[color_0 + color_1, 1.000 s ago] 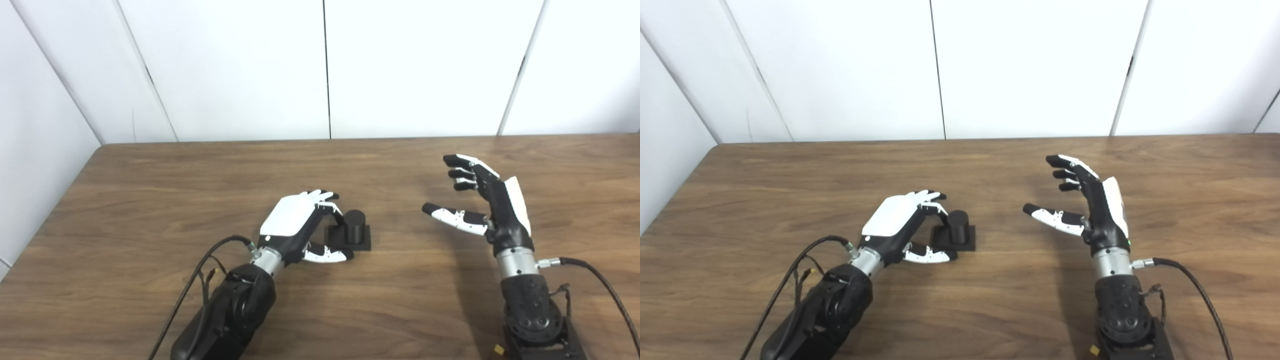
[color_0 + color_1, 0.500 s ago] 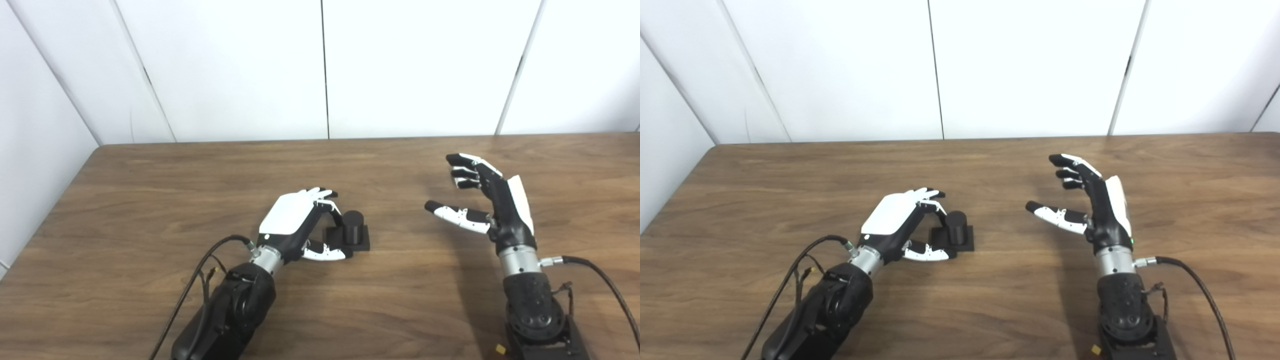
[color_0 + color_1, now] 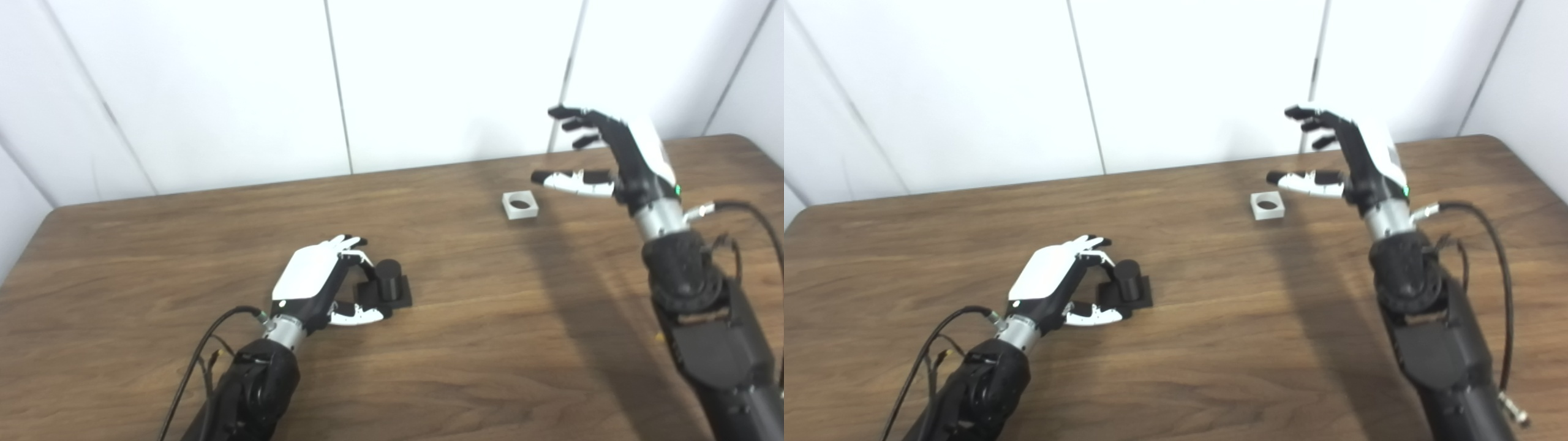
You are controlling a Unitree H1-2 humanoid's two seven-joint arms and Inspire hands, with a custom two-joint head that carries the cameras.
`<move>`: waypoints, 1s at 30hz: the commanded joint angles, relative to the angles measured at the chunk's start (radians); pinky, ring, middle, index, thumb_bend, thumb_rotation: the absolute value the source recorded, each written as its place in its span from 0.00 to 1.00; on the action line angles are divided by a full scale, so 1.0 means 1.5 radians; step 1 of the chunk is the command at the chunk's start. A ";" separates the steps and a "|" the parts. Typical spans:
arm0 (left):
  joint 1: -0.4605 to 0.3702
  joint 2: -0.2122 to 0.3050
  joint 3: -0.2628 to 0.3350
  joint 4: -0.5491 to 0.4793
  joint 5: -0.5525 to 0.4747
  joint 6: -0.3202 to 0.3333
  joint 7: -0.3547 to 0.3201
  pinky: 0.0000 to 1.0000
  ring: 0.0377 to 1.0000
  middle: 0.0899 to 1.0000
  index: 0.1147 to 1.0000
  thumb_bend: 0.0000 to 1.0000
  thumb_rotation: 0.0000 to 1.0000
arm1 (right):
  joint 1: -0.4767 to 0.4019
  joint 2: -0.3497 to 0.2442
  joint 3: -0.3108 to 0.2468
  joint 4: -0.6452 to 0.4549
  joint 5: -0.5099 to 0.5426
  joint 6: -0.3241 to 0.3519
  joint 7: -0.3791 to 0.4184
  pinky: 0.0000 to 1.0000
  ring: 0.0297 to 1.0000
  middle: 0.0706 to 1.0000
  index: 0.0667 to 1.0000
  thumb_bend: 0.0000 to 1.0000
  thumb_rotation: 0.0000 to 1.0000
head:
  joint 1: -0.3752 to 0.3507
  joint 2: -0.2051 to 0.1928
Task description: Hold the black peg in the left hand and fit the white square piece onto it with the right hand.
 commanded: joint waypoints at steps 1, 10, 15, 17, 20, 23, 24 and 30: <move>0.001 0.015 0.000 0.029 0.019 0.006 -0.004 0.92 0.94 0.89 0.48 0.83 0.28 | -0.049 -0.035 0.007 0.005 -0.019 0.004 0.016 0.60 0.73 0.74 0.71 0.73 0.21 | -0.002 0.000; 0.003 0.021 0.009 0.038 0.012 -0.017 0.006 0.93 0.94 0.89 0.48 0.82 0.29 | -0.127 -0.097 0.061 0.110 -0.039 0.006 0.096 0.69 0.80 0.79 0.71 0.72 0.18 | -0.007 -0.002; 0.005 0.025 0.014 0.035 0.011 -0.024 0.005 0.92 0.94 0.88 0.48 0.82 0.29 | -0.167 -0.099 0.095 0.177 -0.044 0.004 0.128 0.77 0.87 0.85 0.73 0.69 0.29 | -0.011 -0.004; 0.006 0.024 0.016 0.033 0.010 -0.024 0.004 0.92 0.94 0.88 0.48 0.82 0.29 | -0.184 -0.105 0.119 0.196 -0.056 0.019 0.158 0.78 0.91 0.89 0.76 0.70 0.35 | -0.011 -0.004; 0.007 0.023 0.016 0.036 0.011 -0.026 0.008 0.92 0.93 0.88 0.48 0.82 0.29 | -0.204 -0.115 0.159 0.230 -0.087 0.016 0.184 0.79 0.94 0.93 0.78 0.72 0.38 | -0.008 -0.006; 0.008 0.022 0.016 0.039 0.015 -0.026 0.015 0.91 0.92 0.88 0.47 0.82 0.29 | -0.216 -0.115 0.183 0.263 -0.105 0.002 0.186 0.80 0.94 0.93 0.78 0.74 0.39 | -0.006 -0.005; 0.007 0.022 0.015 0.040 0.016 -0.026 0.016 0.90 0.92 0.88 0.48 0.82 0.30 | -0.218 -0.115 0.186 0.271 -0.107 0.000 0.185 0.81 0.94 0.93 0.78 0.74 0.39 | -0.006 -0.005; 0.009 0.022 0.015 0.032 0.016 -0.017 0.009 0.91 0.93 0.88 0.48 0.81 0.30 | -0.229 -0.106 0.203 0.321 -0.116 -0.012 0.176 0.88 0.95 0.93 0.78 0.75 0.43 | 0.000 -0.004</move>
